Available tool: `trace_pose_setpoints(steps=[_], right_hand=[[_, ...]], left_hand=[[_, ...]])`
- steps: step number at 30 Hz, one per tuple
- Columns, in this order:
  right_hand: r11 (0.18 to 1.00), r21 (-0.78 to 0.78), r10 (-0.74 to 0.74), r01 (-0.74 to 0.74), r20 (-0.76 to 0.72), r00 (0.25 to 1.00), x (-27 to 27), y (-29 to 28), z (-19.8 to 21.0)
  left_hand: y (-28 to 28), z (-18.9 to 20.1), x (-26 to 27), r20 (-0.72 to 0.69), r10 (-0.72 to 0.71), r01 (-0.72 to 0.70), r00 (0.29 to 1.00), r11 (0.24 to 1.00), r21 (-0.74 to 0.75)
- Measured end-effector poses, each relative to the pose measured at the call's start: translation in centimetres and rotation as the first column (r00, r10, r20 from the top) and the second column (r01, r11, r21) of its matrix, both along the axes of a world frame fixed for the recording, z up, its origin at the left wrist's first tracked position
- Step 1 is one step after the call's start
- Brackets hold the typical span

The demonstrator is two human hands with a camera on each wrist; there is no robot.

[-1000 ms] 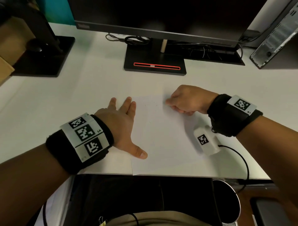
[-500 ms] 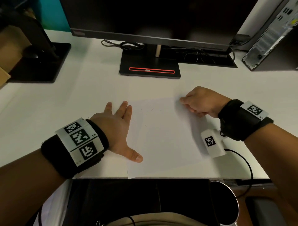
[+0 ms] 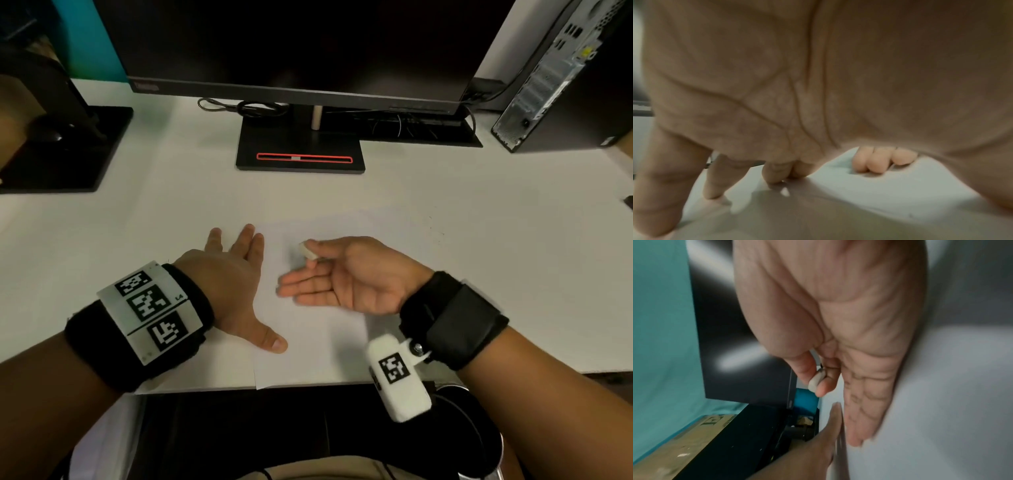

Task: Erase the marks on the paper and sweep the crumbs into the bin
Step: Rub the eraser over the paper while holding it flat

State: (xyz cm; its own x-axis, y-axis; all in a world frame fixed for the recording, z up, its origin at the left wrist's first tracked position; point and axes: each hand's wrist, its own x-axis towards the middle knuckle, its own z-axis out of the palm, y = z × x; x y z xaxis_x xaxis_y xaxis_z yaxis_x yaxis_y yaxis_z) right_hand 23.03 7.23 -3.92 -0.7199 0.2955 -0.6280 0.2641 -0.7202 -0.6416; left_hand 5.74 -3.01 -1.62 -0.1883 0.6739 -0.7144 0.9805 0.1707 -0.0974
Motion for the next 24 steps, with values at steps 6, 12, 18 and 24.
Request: trace_pose_setpoints(steps=[6,12,18,24], right_hand=[[0.71,0.133,-0.692,0.692,-0.055,0.72,2.9,6.4,0.5],[0.922,0.066,-0.38,0.382,-0.045,0.924,-0.5,-1.1,0.8],[0.973,-0.034,-0.229,0.228,-0.033,0.973,-4.0,-1.1,-0.9],[0.448,0.089,-0.874,0.889,-0.164,0.457,0.7,5.4,-0.5]], left_hand=[[-0.4,0.0,-0.2,0.026,0.012,-0.013,1.0,1.0,0.016],[-0.3,-0.6,-0.5,0.025,-0.008,0.007,1.0,0.999,0.044],[-0.9,-1.3,-1.2,0.022,-0.044,0.042,0.999,0.993,0.108],[-0.9,-1.2,-1.5,0.066,-0.034,0.028,0.997,0.995,0.099]])
